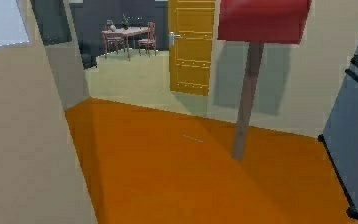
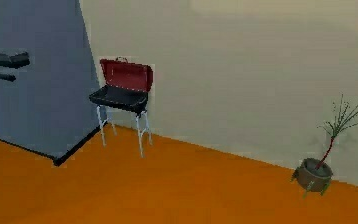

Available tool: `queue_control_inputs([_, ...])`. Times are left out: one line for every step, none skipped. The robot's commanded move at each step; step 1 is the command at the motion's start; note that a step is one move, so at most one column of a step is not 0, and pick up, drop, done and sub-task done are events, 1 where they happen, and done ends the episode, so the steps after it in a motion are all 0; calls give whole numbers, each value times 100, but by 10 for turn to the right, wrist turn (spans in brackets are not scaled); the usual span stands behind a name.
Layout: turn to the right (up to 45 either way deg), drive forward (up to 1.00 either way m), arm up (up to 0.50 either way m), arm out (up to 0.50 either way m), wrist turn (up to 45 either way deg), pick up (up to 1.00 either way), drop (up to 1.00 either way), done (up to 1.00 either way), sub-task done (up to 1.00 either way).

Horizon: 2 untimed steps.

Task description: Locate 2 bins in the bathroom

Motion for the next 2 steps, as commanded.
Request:
queue_control_inputs([0, 100, 0, 0, 0, 0, 0, 0, 0])
queue_control_inputs([-120, 0, 0, 0, 0, 0, 0, 0, 0])
